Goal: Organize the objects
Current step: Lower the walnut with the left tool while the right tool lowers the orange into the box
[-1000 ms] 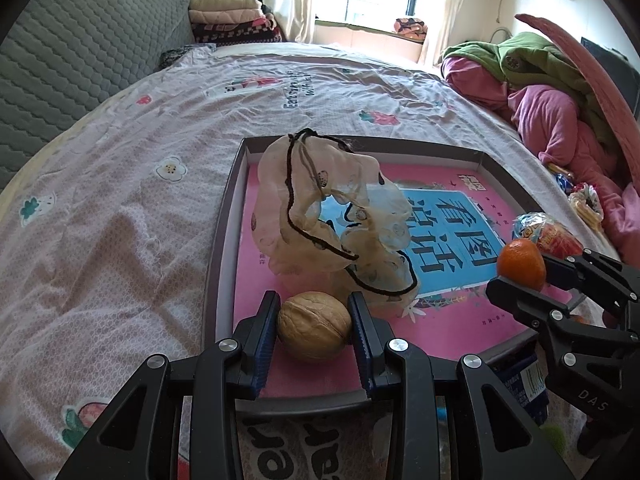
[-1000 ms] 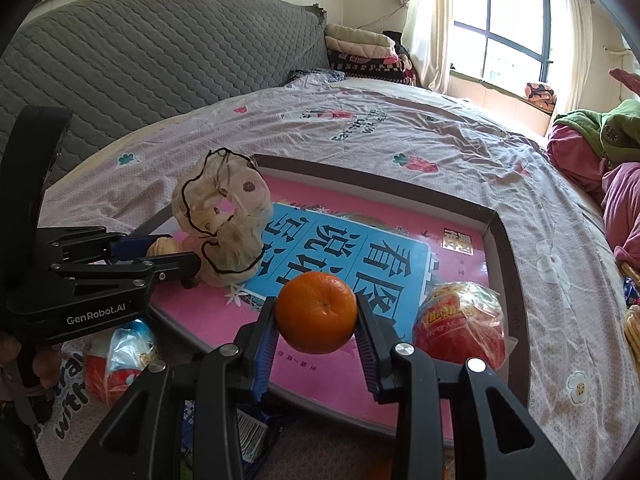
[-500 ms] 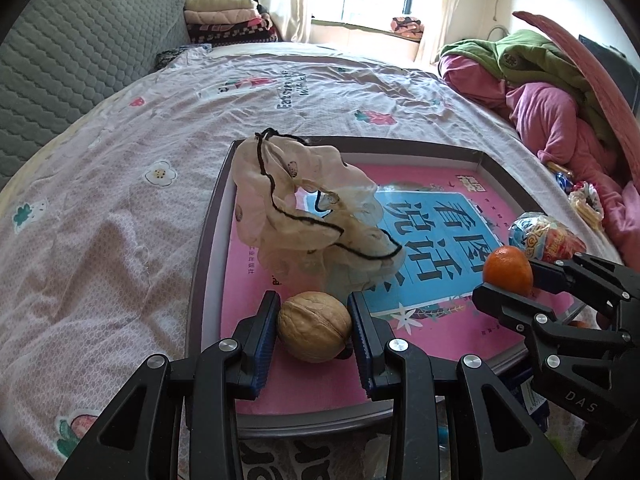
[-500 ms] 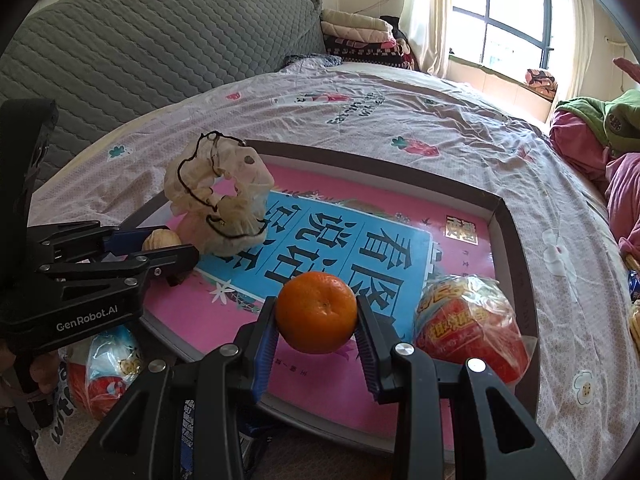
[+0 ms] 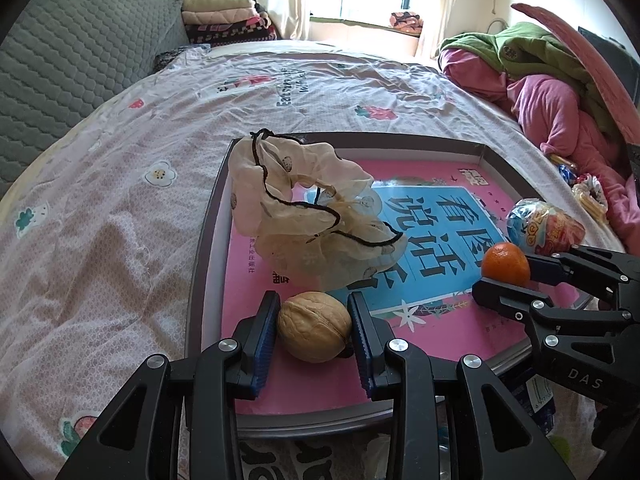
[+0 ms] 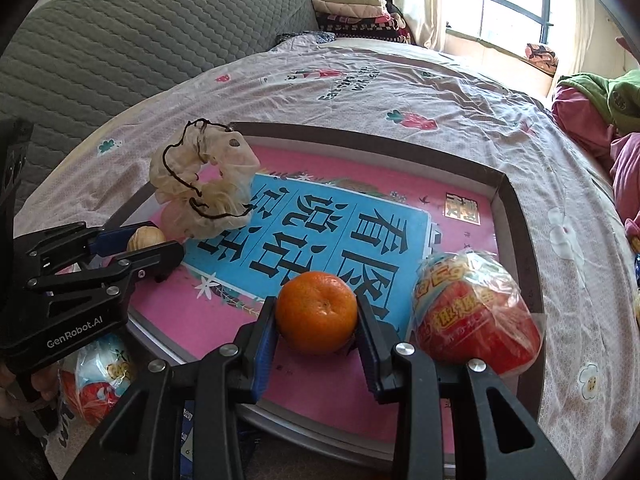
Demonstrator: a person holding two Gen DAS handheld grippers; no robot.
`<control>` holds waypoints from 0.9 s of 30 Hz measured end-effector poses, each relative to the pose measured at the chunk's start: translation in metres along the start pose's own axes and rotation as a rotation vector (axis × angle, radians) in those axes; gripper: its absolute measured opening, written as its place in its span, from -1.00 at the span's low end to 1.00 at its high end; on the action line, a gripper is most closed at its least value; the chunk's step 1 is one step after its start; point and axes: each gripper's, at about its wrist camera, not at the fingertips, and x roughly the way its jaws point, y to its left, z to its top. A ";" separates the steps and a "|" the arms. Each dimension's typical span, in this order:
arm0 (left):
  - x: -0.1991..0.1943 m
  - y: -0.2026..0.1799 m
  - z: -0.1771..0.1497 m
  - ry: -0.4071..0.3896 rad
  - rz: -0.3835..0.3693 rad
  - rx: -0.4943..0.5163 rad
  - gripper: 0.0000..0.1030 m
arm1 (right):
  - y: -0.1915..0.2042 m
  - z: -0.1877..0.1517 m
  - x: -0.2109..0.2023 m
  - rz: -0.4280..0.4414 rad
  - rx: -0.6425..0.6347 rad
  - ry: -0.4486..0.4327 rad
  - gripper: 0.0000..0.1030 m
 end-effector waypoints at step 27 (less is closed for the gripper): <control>0.005 -0.020 0.007 0.071 0.027 0.042 -0.32 | 0.000 0.001 -0.003 0.010 0.018 0.029 -0.26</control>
